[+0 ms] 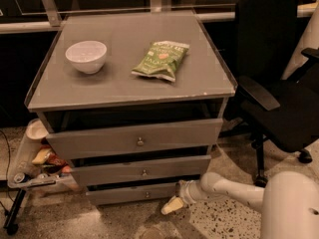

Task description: Open bottom drawer

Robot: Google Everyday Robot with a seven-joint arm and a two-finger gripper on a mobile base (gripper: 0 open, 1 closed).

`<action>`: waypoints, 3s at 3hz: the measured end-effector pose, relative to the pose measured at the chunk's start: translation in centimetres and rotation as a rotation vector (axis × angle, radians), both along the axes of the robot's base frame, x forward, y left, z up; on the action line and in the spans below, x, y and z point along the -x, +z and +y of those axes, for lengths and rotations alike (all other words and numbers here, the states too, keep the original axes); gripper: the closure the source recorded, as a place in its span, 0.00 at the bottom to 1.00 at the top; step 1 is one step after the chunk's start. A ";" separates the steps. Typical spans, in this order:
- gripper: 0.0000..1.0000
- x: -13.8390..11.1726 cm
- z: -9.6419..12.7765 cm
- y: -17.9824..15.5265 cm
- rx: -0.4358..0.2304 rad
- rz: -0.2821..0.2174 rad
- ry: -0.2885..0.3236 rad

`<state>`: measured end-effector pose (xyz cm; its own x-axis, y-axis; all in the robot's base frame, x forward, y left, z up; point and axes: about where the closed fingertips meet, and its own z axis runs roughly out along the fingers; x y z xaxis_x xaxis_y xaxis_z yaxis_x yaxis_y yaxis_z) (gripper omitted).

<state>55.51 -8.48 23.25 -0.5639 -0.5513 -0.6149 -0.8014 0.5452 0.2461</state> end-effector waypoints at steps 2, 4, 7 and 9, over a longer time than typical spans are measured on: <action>0.00 0.3 0.2 1.5 0.002 -0.028 0.001; 0.00 -1.7 0.3 -2.0 0.011 -0.041 -0.002; 0.00 -3.6 0.0 -3.1 0.029 -0.072 0.010; 0.00 -4.4 0.7 -5.3 0.024 -0.065 0.028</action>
Offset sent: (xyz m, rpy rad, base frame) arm 0.0002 -0.0008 0.0073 0.0067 -0.0370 -0.0042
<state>59.90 -7.74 17.99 -0.5073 -0.5814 -0.6361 -0.8301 0.5279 0.1796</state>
